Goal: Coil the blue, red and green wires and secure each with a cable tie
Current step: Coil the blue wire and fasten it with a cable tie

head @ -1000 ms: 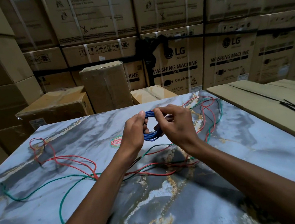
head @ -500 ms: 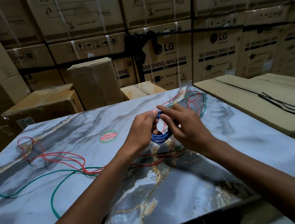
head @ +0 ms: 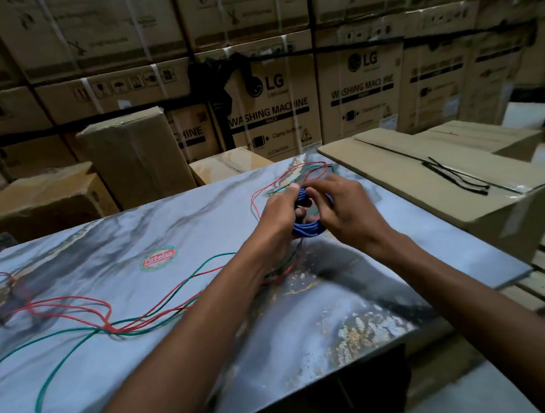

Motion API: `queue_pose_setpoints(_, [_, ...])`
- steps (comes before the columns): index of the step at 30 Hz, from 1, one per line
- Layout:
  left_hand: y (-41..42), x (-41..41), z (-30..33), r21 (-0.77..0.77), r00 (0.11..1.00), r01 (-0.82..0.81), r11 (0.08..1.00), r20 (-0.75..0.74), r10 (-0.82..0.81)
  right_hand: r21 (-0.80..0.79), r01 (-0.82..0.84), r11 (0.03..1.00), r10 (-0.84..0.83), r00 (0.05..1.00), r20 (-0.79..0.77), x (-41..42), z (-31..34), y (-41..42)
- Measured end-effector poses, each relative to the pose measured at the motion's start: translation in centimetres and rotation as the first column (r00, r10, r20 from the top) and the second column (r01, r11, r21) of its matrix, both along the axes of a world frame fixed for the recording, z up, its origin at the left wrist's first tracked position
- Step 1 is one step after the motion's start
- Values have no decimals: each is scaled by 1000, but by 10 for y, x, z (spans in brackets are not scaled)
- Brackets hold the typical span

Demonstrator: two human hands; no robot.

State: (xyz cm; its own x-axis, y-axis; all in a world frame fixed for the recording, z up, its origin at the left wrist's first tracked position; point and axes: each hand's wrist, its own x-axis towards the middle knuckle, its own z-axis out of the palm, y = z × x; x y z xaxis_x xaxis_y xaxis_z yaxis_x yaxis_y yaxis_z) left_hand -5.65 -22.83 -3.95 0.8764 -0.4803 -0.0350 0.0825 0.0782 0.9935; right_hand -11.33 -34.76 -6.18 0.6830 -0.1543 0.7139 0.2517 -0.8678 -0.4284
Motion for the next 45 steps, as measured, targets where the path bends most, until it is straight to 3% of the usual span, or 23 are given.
queue_pose_setpoints(3, [-30,-1,-11,63,990,-48,997,134,39,48,39,998,-38,999,-29,-11,1,-17])
queue_pose_setpoints(9, [-68,-5,-27,189,969,-42,981,247,-6,187,109,976,-81,985,-152,-28,-14,-50])
queue_pose_setpoints(14, [-89,-9,-40,233,952,-19,972,302,-53,161,177,971,-126,950,-285,-38,-19,-74])
queue_pose_setpoints(19, [-93,-6,-45,283,929,-34,959,363,-74,140,380,914,-325,895,-306,-44,-11,-113])
queue_pose_setpoints(22, [-92,-2,-49,261,933,-40,964,356,-58,-14,520,854,-501,815,-291,-50,-2,-135])
queue_pose_setpoints(25, [-92,-2,-51,256,931,-42,966,360,-55,-169,651,740,-655,642,-398,-52,1,-157])
queue_pose_setpoints(29, [-93,-4,-52,273,917,-45,961,392,-68,-192,680,708,-644,509,-572,-49,-4,-180])
queue_pose_setpoints(37, [-91,-1,-55,277,908,-43,960,411,-78,-153,686,712,-657,573,-490,-47,-11,-178])
queue_pose_setpoints(45, [-88,-1,-58,257,906,-41,965,418,-73,-166,721,673,-700,549,-457,-47,-11,-176])
